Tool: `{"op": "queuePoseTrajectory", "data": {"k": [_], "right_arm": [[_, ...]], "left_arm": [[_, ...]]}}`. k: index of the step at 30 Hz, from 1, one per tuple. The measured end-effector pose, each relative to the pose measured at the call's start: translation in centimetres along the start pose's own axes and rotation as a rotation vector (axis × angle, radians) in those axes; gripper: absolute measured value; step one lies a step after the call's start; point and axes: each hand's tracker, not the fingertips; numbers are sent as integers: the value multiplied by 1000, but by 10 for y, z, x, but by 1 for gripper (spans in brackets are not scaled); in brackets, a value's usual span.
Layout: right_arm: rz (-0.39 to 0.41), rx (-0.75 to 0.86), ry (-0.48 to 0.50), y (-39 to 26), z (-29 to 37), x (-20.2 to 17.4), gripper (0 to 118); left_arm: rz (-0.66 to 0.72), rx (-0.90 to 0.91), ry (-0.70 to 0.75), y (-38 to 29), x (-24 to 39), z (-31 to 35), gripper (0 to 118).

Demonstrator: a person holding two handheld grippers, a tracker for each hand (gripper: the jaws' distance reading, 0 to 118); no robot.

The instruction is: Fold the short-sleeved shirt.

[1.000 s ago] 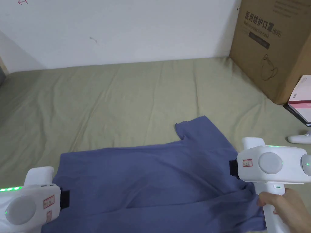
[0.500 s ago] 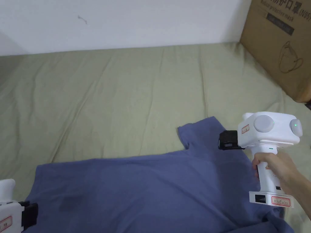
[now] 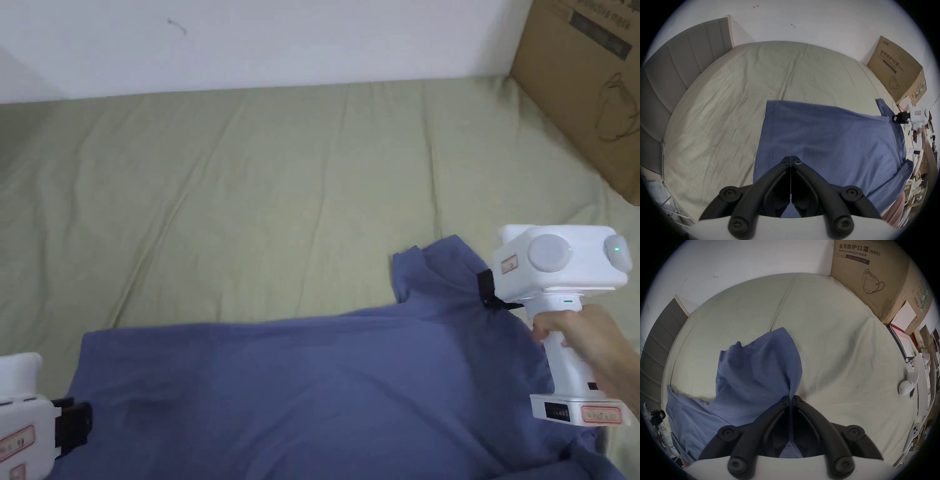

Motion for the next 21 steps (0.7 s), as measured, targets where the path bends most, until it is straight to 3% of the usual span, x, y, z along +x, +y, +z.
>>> {"op": "queuePoseTrajectory", "data": {"k": [3,4,6,8,10,11,14,15,17,18,19,20,21], "right_arm": [[9,8,8,1,7,1,3],[10,12,10,2,8,2,3],[17,14,13,2,10,2,3],[18,12,14,3,9,2,3],[17,11,15,3,8,2,3],[18,10,15,3,8,2,3],[21,0,15,3,5,2,3],[22,-1,12,3,4,1,3],[22,-5,11,3,2,0,3],[17,-6,10,3,1,0,3],[12,-7,12,3,1,0,3],[8,-7,13,3,2,0,3],[6,-5,13,2,4,0,3]], "left_arm": [[22,13,-11,16,-8,-5,1],[35,37,-7,24,-11,-8,13],[33,61,-1,42,-15,-17,53],[35,60,-6,62,-20,-34,63],[36,44,10,83,-21,-53,83],[19,32,44,90,-22,-64,87],[18,18,66,103,-25,-95,86],[46,-13,45,103,-25,-105,78],[78,-96,-39,97,-23,-122,56],[45,-128,1,89,-17,-125,42],[-79,-51,98,86,-9,-119,14],[-65,-63,80,88,-6,-112,1],[-43,-66,71,90,-5,-106,0]]}}
